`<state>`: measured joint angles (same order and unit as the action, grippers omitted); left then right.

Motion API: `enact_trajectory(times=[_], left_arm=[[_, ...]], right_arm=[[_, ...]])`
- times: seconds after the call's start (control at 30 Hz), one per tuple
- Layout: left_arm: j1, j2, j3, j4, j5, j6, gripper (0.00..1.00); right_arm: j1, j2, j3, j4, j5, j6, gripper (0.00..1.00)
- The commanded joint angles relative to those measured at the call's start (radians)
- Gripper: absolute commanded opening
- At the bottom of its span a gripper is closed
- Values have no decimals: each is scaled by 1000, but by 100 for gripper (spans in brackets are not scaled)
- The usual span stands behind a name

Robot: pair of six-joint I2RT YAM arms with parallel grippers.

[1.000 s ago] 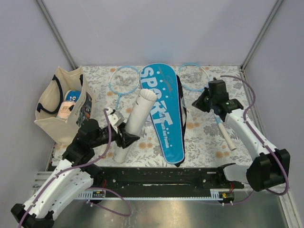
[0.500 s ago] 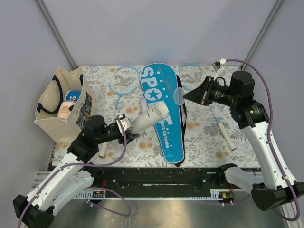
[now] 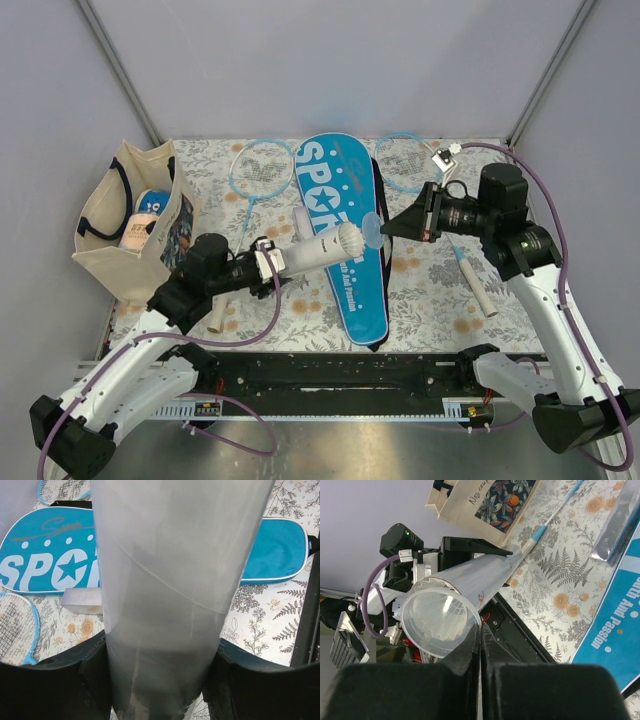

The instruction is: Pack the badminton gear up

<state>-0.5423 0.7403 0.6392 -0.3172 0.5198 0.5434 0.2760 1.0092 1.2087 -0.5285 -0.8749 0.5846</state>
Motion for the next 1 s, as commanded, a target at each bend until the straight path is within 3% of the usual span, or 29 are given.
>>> enact_trajectory(times=[0.0, 0.17, 0.37, 0.97], left_arm=[[-2, -1, 56, 47, 5, 36, 52], [-2, -4, 54, 43, -1, 43, 52], [-2, 2, 68, 18, -20, 46, 51], [-10, 47, 86, -17, -64, 78, 51]], right_arm=[[61, 20, 32, -48, 39, -28, 0], [160, 75, 86, -139, 178, -95, 0], [177, 88, 100, -185, 258, -117, 0], [233, 111, 175, -194, 349, -120, 0]])
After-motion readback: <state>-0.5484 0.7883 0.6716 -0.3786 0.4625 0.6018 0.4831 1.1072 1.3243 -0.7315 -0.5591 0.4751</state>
